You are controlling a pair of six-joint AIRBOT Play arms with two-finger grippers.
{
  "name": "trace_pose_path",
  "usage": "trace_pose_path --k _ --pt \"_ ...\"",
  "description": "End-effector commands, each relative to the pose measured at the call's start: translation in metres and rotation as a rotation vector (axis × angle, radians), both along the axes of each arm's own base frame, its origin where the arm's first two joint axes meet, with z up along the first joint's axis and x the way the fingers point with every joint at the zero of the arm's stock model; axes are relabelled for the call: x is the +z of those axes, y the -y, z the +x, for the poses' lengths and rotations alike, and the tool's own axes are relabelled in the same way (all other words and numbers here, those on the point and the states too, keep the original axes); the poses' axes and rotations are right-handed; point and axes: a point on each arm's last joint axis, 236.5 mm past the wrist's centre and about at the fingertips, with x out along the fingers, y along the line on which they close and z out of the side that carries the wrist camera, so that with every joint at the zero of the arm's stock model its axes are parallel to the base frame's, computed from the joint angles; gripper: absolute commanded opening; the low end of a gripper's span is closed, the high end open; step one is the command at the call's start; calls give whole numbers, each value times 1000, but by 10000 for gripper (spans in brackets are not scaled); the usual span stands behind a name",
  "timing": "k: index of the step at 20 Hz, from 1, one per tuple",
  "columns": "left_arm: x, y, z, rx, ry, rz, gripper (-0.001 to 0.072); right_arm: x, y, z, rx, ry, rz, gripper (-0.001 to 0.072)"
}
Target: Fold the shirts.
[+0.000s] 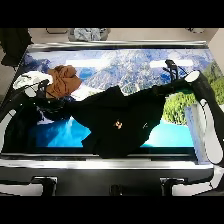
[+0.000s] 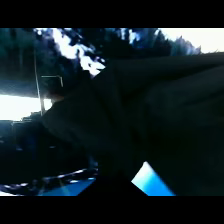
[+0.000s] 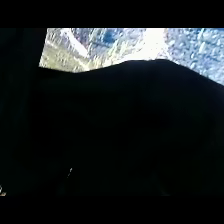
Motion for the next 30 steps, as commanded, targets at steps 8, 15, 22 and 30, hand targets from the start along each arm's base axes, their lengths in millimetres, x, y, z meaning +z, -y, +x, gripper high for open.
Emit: trace_pose_path --k 8,15,22,30 --pt "-9 -38 -10 15 -38 8 37 -39 -51 -227 227 -453 -1 683" --pt "-10 -37 -11 16 -42 6 37 -103 -148 -317 61 -605 247 685" --pt "-10 -37 -10 20 -40 3 37 -106 -163 -288 -54 -517 276 708" --pt "-10 -37 -9 22 -34 4 37 -113 -162 -254 -197 -453 318 503"
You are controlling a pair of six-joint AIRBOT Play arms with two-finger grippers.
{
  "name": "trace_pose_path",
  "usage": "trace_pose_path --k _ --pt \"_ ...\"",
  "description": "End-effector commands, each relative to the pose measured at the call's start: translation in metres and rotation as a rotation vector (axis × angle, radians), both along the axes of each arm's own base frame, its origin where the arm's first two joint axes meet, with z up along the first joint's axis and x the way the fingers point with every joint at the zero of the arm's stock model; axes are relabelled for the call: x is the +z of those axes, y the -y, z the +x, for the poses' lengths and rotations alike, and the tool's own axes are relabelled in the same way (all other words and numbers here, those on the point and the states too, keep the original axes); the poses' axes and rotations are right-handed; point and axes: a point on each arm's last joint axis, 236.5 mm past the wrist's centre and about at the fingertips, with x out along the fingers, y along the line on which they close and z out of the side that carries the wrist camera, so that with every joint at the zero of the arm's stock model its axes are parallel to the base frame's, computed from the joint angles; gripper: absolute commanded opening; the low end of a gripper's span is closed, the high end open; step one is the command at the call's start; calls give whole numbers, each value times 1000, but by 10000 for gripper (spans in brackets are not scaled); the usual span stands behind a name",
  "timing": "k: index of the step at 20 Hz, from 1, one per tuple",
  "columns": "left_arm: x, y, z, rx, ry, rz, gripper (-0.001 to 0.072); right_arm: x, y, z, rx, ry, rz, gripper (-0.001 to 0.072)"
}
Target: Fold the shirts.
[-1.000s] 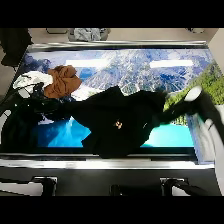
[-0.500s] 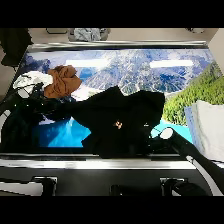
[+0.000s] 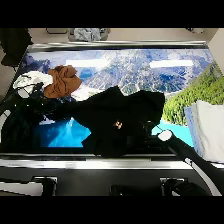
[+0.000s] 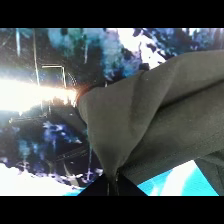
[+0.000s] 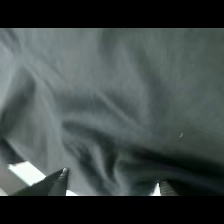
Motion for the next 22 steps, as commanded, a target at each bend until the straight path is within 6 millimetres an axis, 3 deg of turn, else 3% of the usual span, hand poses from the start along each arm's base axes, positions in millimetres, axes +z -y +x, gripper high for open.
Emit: trace_pose_path --k 1,2,3,6,8,11,13,14,15,17,18,19,20,21,22 --pt "0 0 1 2 3 1 37 -11 -1 -2 -17 -44 2 417" --pt "0 0 1 2 2 1 37 -14 -2 -7 2 -60 2 180" --pt "0 0 0 1 1 0 37 -16 -3 -11 15 -75 4 48" --pt "-1 0 -1 -1 -6 -1 37 -13 -4 -10 90 -9 -2 44" --pt "0 1 -4 -3 -15 -4 37 -1 -7 1 141 77 0 43" --pt "15 5 -3 0 10 -20 36 48 -5 42 255 317 -70 43" --pt "56 15 16 26 123 -76 36 106 15 79 398 554 -250 43" --pt "91 21 32 52 229 -117 36 146 36 101 423 661 -389 43" --pt "143 26 51 89 382 -172 36 194 63 122 406 767 -540 43" --pt "280 30 72 167 744 -291 36 333 125 148 286 1045 -853 44" --pt "354 26 66 202 933 -329 36 409 153 143 191 1190 -976 44" --pt "432 16 46 242 1137 -333 36 487 180 124 66 1330 -1076 44" --pt "500 3 14 286 1327 -313 36 552 204 94 -71 1438 -1127 44" --pt "551 -7 -22 316 1487 -277 35 595 220 63 -175 1514 -1133 44" --pt "592 -12 -64 339 1618 -247 35 626 231 34 -247 1570 -1118 44"
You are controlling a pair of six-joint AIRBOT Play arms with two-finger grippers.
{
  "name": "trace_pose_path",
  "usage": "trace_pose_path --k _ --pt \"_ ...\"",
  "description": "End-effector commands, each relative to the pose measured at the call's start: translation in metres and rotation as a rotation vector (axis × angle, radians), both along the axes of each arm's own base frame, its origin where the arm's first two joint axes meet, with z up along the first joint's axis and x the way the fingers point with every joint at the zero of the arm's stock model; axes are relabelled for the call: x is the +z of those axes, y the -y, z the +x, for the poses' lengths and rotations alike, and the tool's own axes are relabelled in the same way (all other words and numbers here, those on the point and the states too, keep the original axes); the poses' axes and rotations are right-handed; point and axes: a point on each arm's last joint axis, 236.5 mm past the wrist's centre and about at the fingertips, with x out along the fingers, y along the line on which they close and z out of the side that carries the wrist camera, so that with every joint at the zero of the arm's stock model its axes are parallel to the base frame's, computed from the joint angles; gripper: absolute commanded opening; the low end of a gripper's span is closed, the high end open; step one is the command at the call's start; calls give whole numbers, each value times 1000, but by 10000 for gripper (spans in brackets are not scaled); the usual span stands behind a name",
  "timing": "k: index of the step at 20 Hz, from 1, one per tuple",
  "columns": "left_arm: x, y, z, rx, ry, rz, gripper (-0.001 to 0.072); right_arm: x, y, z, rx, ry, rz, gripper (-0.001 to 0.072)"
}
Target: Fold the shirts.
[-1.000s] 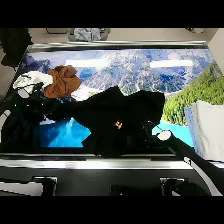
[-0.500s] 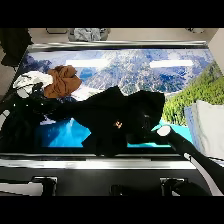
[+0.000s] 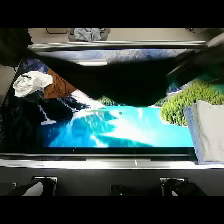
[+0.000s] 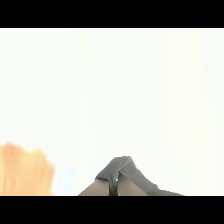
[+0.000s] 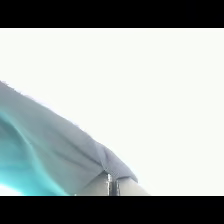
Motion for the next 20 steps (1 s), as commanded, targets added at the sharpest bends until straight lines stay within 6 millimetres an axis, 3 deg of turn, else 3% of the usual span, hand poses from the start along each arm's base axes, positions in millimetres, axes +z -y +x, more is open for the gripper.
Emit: trace_pose_path --k 1,3,6,8,11,12,14,17,20 --pt "183 -12 -131 161 530 -18 35 153 90 -107 -232 379 11 44" --pt "204 12 -182 131 589 21 35 154 97 -130 -234 372 45 44" --pt "204 40 -224 82 584 90 35 130 103 -136 -255 273 61 45" --pt "194 44 -231 91 543 158 35 121 105 -136 -263 234 52 45" --pt "157 40 -214 85 394 229 34 110 104 -122 -278 189 33 45" --pt "133 39 -199 60 307 232 34 94 103 -110 -291 119 18 45" --pt "75 34 -164 5 115 206 34 27 110 -75 -390 -141 -64 44" --pt "-33 13 -104 -19 -153 109 34 -83 86 16 -405 -407 -208 46" --pt "-159 -11 -49 4 -395 -9 35 -197 57 103 -371 -564 -27 46"
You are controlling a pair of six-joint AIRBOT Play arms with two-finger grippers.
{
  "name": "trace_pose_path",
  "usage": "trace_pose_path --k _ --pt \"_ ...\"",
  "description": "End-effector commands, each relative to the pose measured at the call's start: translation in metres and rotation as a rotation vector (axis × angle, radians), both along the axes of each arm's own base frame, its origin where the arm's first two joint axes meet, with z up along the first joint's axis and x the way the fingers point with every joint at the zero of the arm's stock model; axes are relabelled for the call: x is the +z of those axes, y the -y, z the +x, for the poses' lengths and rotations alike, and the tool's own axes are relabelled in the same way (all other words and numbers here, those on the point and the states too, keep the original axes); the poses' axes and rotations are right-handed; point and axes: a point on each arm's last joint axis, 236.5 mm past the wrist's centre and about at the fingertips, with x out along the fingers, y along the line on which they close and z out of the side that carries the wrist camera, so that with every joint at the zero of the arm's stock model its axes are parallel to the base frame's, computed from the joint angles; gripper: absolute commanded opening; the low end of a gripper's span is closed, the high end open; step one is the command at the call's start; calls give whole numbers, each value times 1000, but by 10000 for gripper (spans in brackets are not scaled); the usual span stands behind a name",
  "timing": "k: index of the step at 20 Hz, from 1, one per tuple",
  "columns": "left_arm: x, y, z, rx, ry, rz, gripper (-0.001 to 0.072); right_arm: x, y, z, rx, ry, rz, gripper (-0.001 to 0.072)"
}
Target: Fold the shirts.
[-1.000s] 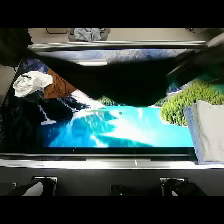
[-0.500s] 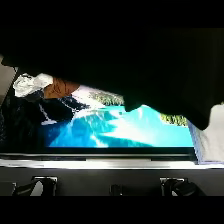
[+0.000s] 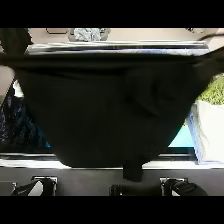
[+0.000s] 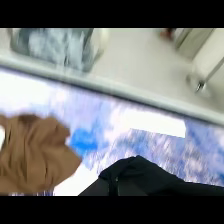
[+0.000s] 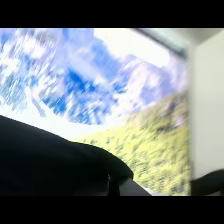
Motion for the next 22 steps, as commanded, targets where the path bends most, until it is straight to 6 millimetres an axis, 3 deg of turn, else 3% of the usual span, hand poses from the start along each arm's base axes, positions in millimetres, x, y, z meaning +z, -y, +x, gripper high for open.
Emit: trace_pose_path --k 1,4,7,9,11,12,13,14,15,17,18,19,22 --pt "-141 -16 48 27 -278 -109 35 -131 -27 85 -41 -155 229 46" --pt "-235 -5 84 11 -452 -169 36 -187 -52 132 -22 -164 428 48" --pt "-297 9 108 15 -533 -209 36 -227 -73 157 -6 -177 516 48" --pt "-325 21 108 -4 -591 -213 37 -253 -86 159 -15 -228 579 48" --pt "-331 27 104 -22 -618 -216 37 -268 -93 156 -23 -272 614 48" --pt "-327 24 103 -33 -621 -204 90 -265 -92 153 -26 -283 613 133" --pt "-317 13 101 -60 -624 -155 306 -256 -83 150 -23 -290 595 469" --pt "-305 -6 99 -68 -639 -105 555 -239 -70 147 8 -291 556 707" --pt "-290 -33 94 -53 -665 -63 611 -218 -49 141 38 -293 503 691" --pt "-265 -80 74 28 -738 -82 600 -186 9 119 11 -325 451 673" --pt "-263 -93 56 49 -799 -114 587 -184 40 100 -45 -374 457 665" --pt "-269 -97 35 42 -874 -144 586 -191 64 77 -95 -452 477 635" --pt "-313 -86 -40 -5 -1157 -206 584 -225 97 -2 -152 -762 545 605"
